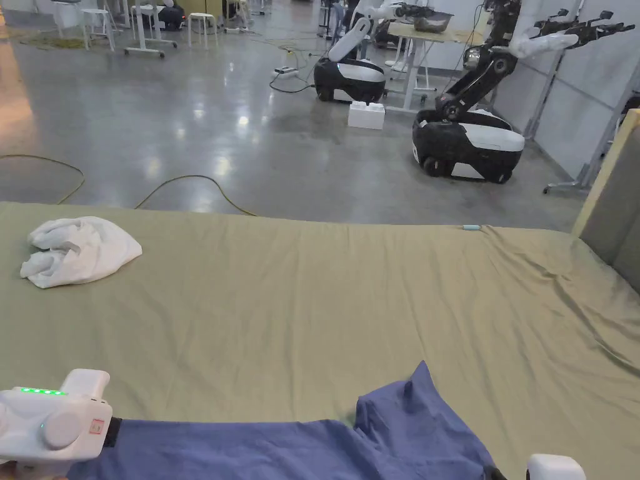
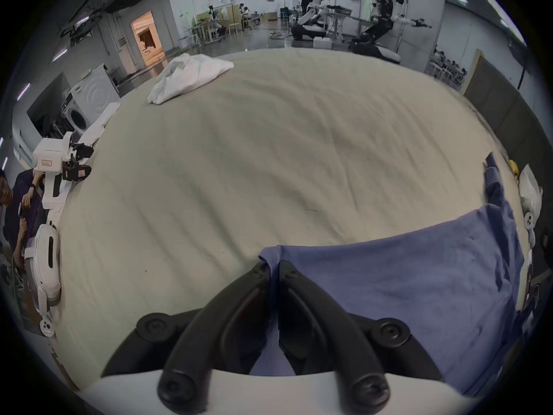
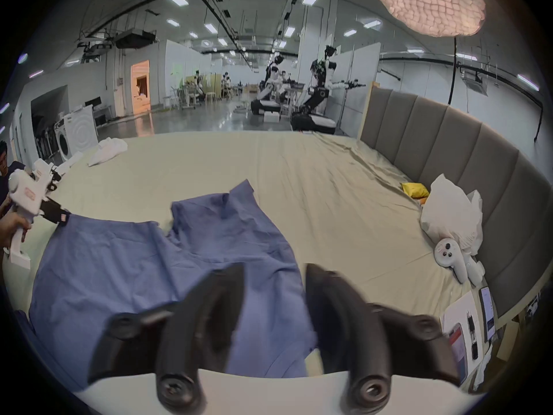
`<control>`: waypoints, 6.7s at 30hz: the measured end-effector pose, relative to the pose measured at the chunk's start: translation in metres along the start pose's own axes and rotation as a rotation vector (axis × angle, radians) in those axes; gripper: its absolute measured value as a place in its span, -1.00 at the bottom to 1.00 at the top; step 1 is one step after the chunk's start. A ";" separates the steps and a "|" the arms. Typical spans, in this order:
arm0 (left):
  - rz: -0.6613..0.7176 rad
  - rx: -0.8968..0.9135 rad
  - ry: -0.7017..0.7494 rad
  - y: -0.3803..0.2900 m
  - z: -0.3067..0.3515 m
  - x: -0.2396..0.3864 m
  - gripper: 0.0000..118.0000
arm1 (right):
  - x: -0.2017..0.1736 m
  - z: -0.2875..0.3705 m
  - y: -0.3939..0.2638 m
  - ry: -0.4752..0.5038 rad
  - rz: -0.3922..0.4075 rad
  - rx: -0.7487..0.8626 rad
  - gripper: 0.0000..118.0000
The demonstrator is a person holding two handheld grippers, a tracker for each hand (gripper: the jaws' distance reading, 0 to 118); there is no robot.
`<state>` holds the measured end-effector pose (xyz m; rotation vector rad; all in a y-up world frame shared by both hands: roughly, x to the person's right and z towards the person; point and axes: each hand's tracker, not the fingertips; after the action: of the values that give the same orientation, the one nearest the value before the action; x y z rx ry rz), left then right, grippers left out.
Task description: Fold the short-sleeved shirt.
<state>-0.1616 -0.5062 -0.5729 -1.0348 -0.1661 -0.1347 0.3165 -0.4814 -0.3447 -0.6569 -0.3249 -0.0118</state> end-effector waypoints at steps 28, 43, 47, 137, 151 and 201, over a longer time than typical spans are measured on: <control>0.036 0.120 0.005 -0.034 0.060 -0.003 -0.90 | 0.007 -0.152 0.046 0.092 0.001 -0.407 -0.96; 0.093 0.386 -0.028 -0.044 0.207 -0.021 -0.90 | 0.046 0.048 0.110 0.081 0.002 0.080 -0.96; 0.071 0.468 -0.016 -0.035 0.259 -0.023 -0.90 | 0.054 0.096 0.139 0.079 0.012 0.184 -0.96; 0.111 0.100 0.015 -0.328 0.203 -0.034 -0.30 | 0.044 0.196 -0.165 -0.025 0.089 -0.183 0.24; 0.137 0.582 -0.019 -0.234 0.252 0.015 -0.17 | -0.026 0.218 -0.049 0.071 -0.056 0.400 0.14; 0.173 -0.171 0.039 -0.333 0.164 -0.028 -0.37 | -0.056 0.184 -0.061 0.150 -0.038 0.284 -1.00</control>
<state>-0.2642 -0.5320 -0.2164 -1.2115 -0.0298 -0.0121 0.2024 -0.4240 -0.1883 -0.3657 -0.1889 -0.0497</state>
